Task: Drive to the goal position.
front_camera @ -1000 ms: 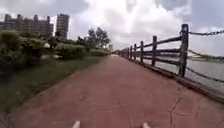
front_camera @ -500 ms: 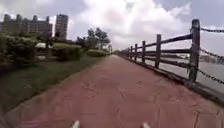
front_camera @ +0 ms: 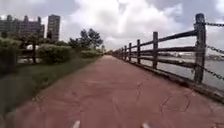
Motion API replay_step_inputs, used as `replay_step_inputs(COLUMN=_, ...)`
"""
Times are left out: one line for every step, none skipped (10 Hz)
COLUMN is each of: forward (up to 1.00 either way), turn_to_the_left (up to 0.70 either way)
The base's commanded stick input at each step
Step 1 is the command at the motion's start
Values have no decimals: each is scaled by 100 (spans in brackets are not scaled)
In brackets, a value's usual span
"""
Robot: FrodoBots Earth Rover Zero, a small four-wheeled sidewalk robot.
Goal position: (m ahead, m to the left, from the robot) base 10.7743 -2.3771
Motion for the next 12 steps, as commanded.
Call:
replay_step_inputs(forward=85, turn_to_the_left=-23)
replay_step_inputs(forward=85, turn_to_the_left=-23)
replay_step_inputs(forward=85, turn_to_the_left=11)
replay_step_inputs(forward=85, turn_to_the_left=11)
replay_step_inputs(forward=85, turn_to_the_left=11)
replay_step_inputs(forward=85, turn_to_the_left=11)
replay_step_inputs(forward=85, turn_to_the_left=11)
replay_step_inputs(forward=85, turn_to_the_left=11)
replay_step_inputs(forward=85, turn_to_the_left=11)
replay_step_inputs(forward=85, turn_to_the_left=11)
replay_step_inputs(forward=85, turn_to_the_left=11)
replay_step_inputs(forward=85, turn_to_the_left=11)
